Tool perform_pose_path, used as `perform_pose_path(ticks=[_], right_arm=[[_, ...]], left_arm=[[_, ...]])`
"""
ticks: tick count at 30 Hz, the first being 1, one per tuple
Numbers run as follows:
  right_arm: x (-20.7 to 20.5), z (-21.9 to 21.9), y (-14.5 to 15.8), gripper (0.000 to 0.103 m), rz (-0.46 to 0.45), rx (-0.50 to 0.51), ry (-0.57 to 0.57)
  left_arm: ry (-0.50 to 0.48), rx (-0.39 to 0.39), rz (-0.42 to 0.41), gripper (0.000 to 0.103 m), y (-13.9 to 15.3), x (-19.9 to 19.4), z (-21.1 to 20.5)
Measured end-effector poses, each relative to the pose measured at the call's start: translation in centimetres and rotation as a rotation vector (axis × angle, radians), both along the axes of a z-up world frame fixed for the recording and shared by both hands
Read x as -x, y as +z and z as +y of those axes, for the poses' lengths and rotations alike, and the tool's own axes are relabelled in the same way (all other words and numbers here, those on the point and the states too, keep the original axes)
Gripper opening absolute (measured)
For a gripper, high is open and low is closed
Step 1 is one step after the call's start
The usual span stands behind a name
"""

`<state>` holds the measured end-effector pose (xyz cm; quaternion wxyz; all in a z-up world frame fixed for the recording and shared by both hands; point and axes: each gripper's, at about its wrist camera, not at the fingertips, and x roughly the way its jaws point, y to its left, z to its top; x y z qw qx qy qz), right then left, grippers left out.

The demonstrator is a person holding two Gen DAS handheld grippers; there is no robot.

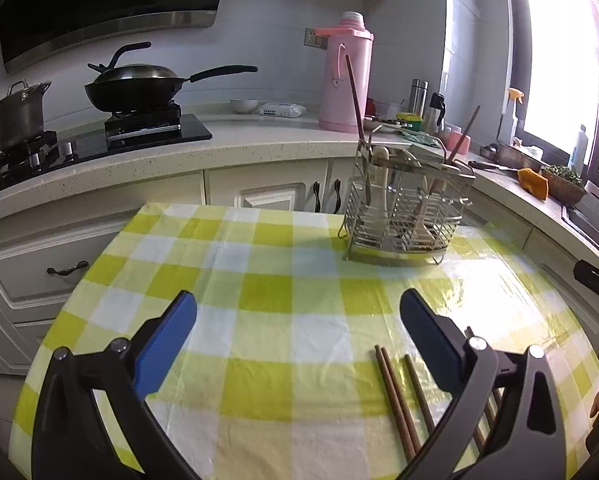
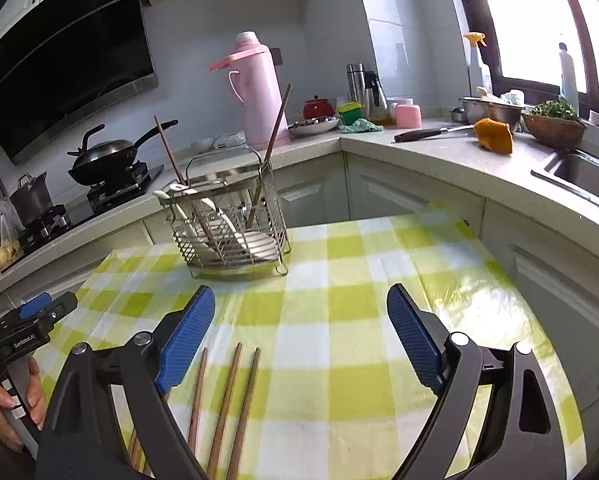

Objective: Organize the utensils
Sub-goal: 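Return both open tools to the remaining chopsticks on the cloth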

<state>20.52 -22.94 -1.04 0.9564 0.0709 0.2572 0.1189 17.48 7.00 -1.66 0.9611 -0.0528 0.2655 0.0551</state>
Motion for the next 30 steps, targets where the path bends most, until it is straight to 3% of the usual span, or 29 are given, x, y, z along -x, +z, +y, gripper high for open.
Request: perform_pose_path(ticks=[8, 16, 30], right_arm=[[3.1, 1.4, -3.5, 0.083, 0.077, 0.062, 0.005], [1.9, 3.1, -6.6, 0.083, 0.176, 0.094, 0.002], [-0.5, 6.2, -8.6, 0.059, 0.277, 0.187, 0.047]], left_arm=[[-0.023, 0.018, 0.087, 0.098, -3.3, 2.6, -1.2], [-0.028, 0.014, 0.136, 0.098, -5.0, 3.4, -1.8], [-0.034, 0.030, 0.176, 0.098, -5.1, 2.5, -1.1]])
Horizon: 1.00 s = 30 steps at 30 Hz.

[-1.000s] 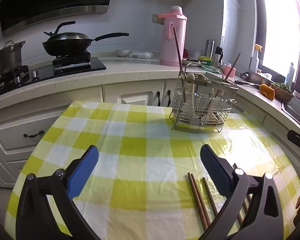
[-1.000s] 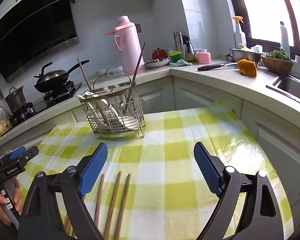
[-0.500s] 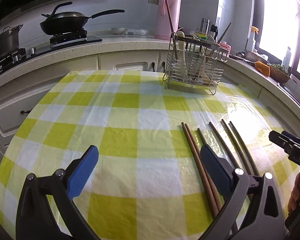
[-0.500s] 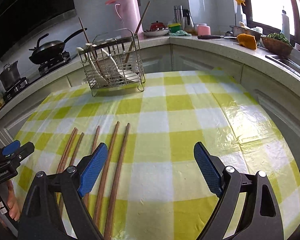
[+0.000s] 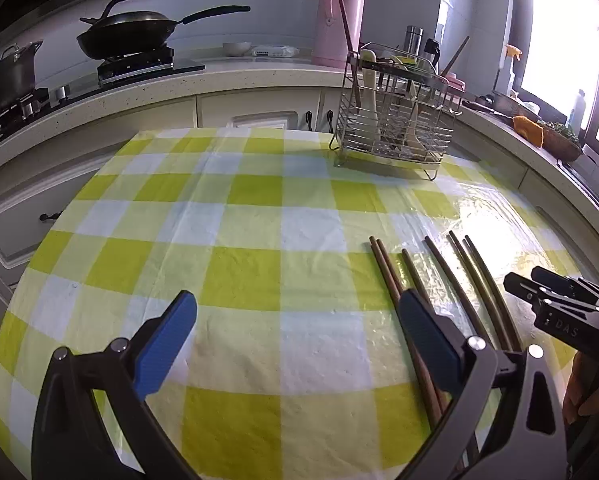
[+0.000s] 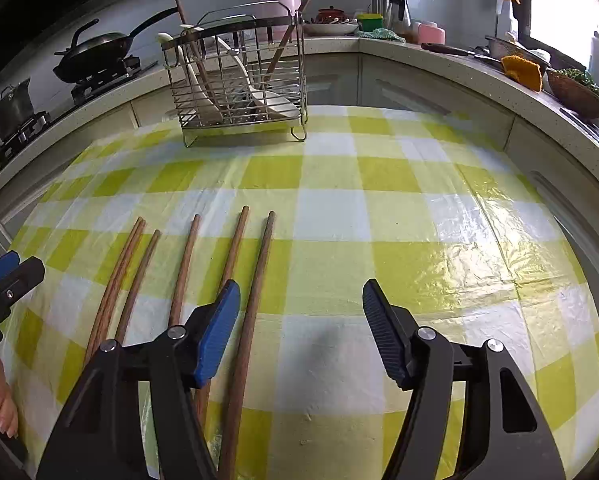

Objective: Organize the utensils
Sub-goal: 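Return both open tools to the remaining chopsticks on the cloth, then close the right tool on a chopstick while the left tool grasps another chopstick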

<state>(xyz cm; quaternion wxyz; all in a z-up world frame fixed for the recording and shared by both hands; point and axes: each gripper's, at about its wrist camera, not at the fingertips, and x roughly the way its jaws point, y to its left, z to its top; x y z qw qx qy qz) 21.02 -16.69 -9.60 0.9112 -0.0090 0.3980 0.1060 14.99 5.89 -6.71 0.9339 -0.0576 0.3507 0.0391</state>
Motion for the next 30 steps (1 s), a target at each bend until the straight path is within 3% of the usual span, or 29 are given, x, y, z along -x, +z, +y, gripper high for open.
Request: perform_pose_path(ticks=[15, 20, 30], right_arm=[[-1.5, 2.0, -1.0, 0.037, 0.055, 0.057, 0.029], [-1.2, 2.9, -0.9, 0.013, 0.043, 0.080, 0.067], [-0.7, 1.7, -0.9, 0.011, 0.053, 0.016, 0.071]], left_arm=[[-0.032, -0.029, 0.035, 0.097, -0.7, -1.1, -1.3], [-0.053, -0.049, 0.067, 0.095, -1.2, -1.8, -2.4], [-0.070, -0.077, 0.140, 0.088, -2.4, -3.5, -4.2]])
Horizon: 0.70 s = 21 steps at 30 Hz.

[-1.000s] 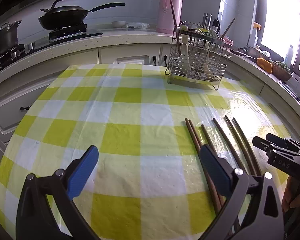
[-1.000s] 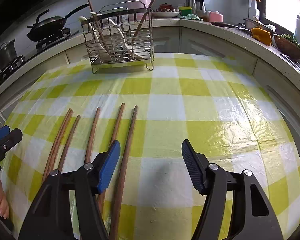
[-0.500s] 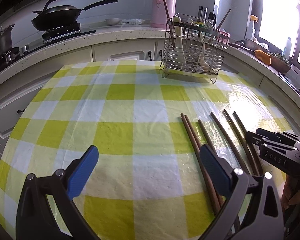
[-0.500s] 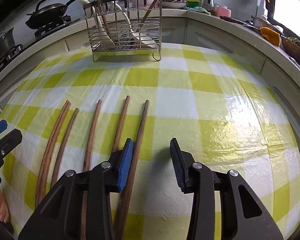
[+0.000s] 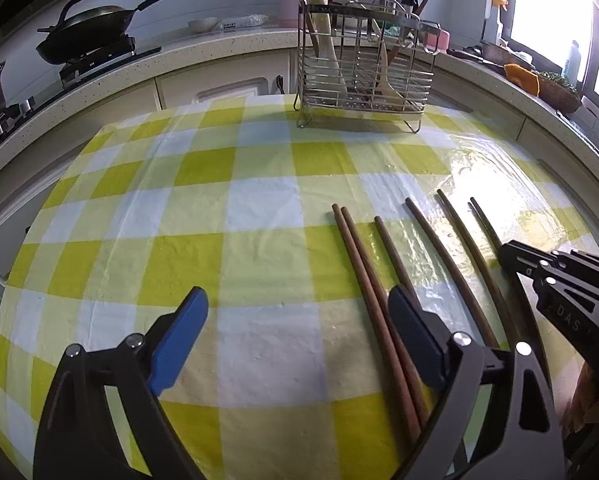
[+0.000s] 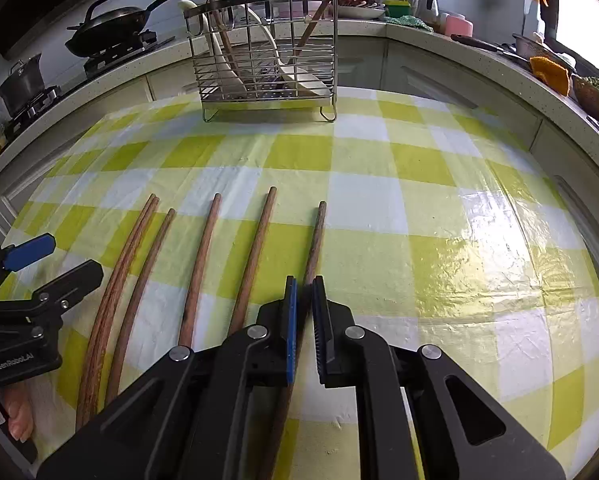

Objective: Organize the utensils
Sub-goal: 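Close the right tool on a chopstick while the left tool grasps another chopstick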

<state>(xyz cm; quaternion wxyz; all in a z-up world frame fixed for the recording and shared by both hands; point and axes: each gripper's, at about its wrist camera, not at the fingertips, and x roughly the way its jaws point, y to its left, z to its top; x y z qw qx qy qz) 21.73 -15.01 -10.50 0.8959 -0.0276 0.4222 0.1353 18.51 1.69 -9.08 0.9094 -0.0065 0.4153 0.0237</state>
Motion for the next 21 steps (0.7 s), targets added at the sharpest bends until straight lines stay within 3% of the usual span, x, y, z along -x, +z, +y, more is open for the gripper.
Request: perform_pose_path(ticks=[10, 15, 21], right_arm=[[0.0, -0.6, 0.0, 0.011, 0.010, -0.039, -0.001], [0.0, -0.5, 0.0, 0.011, 0.009, -0.029, 0.005], [-0.2, 0.1, 0.0, 0.011, 0.002, 0.009, 0.018]], left_arm=[[0.029, -0.013, 0.042, 0.086, -1.0, -0.5, -0.1], [0.001, -0.023, 0.035, 0.061, -0.9, -0.4, -1.0], [-0.025, -0.026, 0.028, 0.047, -0.8, -0.4, -1.5]])
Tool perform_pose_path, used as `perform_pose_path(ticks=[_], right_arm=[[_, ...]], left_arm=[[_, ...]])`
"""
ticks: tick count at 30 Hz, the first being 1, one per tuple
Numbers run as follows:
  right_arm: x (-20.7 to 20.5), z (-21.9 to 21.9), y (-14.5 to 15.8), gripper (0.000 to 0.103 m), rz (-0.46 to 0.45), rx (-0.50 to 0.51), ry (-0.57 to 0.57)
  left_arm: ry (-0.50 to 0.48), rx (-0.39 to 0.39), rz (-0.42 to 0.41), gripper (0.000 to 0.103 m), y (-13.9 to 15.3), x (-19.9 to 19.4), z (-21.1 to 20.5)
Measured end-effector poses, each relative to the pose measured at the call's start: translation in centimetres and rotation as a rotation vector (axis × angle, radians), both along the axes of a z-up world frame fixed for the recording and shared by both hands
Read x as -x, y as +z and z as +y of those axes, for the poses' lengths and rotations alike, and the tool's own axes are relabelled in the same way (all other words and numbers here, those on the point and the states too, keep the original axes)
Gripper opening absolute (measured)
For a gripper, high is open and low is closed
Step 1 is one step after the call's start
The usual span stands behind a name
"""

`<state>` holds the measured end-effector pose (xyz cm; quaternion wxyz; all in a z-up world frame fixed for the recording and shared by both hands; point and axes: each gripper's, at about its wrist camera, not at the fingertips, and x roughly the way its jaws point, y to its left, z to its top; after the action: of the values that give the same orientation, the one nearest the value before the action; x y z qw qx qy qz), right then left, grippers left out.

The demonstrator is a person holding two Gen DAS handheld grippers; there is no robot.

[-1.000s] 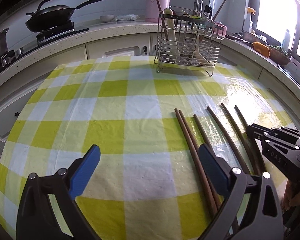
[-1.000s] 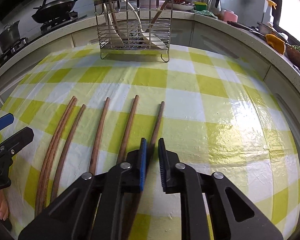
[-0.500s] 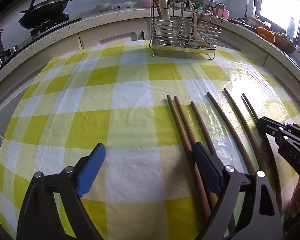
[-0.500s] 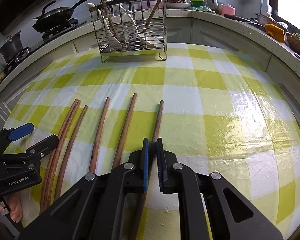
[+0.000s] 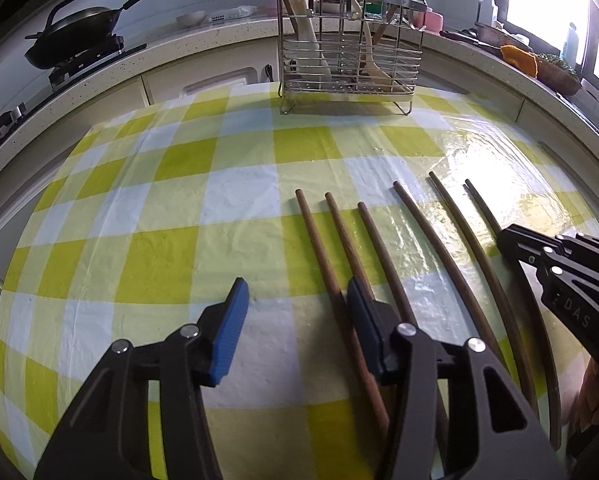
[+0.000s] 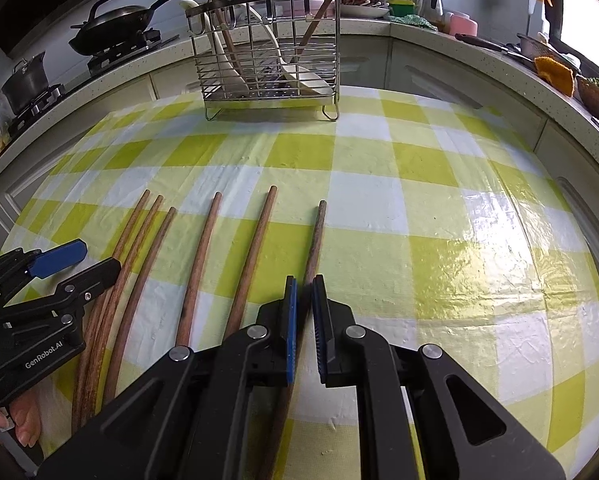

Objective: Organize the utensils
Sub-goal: 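Close the right tool on a chopstick while the left tool grasps another chopstick, then lift both chopsticks upright and carry them over the wire rack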

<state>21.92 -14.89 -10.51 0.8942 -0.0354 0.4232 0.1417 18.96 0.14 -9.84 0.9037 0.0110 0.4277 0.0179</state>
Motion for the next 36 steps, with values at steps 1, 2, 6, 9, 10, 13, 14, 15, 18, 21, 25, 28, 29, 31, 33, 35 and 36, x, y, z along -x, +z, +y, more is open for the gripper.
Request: perform_pose_path(ticks=[1, 2, 6, 9, 10, 13, 14, 15, 18, 21, 25, 28, 29, 31, 33, 35, 36], right_arm=[[0.0, 0.1, 0.0, 0.011, -0.002, 0.008, 0.001], [0.0, 0.3, 0.0, 0.011, -0.004, 0.017, 0.003], [-0.1, 0.4, 0.0, 0.011, -0.010, 0.035, 0.013], [-0.1, 0.4, 0.0, 0.008, -0.013, 0.034, 0.025], [0.0, 0.2, 0.0, 0.008, -0.016, 0.019, 0.027], [0.7, -0.6, 1.0, 0.008, -0.064, -0.031, 0.022], [1.0, -0.8, 1.5, 0.008, -0.080, -0.055, 0.030], [1.3, -1.0, 1.9, 0.008, -0.094, -0.073, 0.035], [1.9, -1.6, 3.1, 0.008, -0.135, -0.113, 0.029], [2.5, -2.1, 4.4, 0.008, -0.184, -0.158, 0.020], [3.2, -2.4, 6.5, 0.008, -0.242, -0.187, 0.017], [3.8, -2.5, 7.9, 0.008, -0.280, -0.196, 0.015], [4.1, -2.5, 8.3, 0.008, -0.295, -0.196, 0.011], [4.6, -2.6, 9.0, 0.008, -0.317, -0.196, 0.010], [5.2, -2.7, 9.6, 0.008, -0.332, -0.199, 0.009], [5.7, -2.9, 10.1, 0.008, -0.348, -0.211, 0.008], [6.0, -2.8, 10.4, 0.008, -0.356, -0.210, 0.009]], left_arm=[[-0.003, -0.001, -0.001, 0.046, 0.0, 0.0, -0.1], [-0.008, -0.002, -0.001, 0.043, 0.0, 0.0, -0.2], [-0.047, -0.012, -0.005, 0.023, 0.1, -0.1, -0.8], [-0.058, -0.012, -0.007, 0.008, 0.1, -0.2, -1.0], [-0.059, 0.005, -0.008, 0.007, 0.1, -0.2, -0.8], [-0.045, 0.070, -0.018, 0.006, 0.5, 0.1, 0.5], [-0.044, 0.077, -0.036, 0.006, 0.9, 0.4, 0.8], [-0.043, 0.076, -0.052, 0.006, 1.5, 0.6, 1.0], [-0.039, 0.096, -0.102, 0.006, 3.1, 1.3, 1.6], [-0.030, 0.127, -0.138, 0.006, 4.6, 1.8, 2.4], [-0.018, 0.144, -0.194, 0.006, 6.7, 2.7, 3.0], [-0.015, 0.141, -0.240, 0.006, 8.3, 3.3, 3.2], [-0.015, 0.138, -0.255, 0.006, 8.8, 3.6, 3.3], [-0.020, 0.136, -0.277, 0.006, 9.7, 4.1, 3.2], [-0.023, 0.133, -0.302, 0.006, 10.3, 4.7, 3.1], [-0.025, 0.125, -0.331, 0.006, 11.0, 5.4, 3.0], [-0.025, 0.122, -0.341, 0.006, 11.3, 5.8, 2.9]])
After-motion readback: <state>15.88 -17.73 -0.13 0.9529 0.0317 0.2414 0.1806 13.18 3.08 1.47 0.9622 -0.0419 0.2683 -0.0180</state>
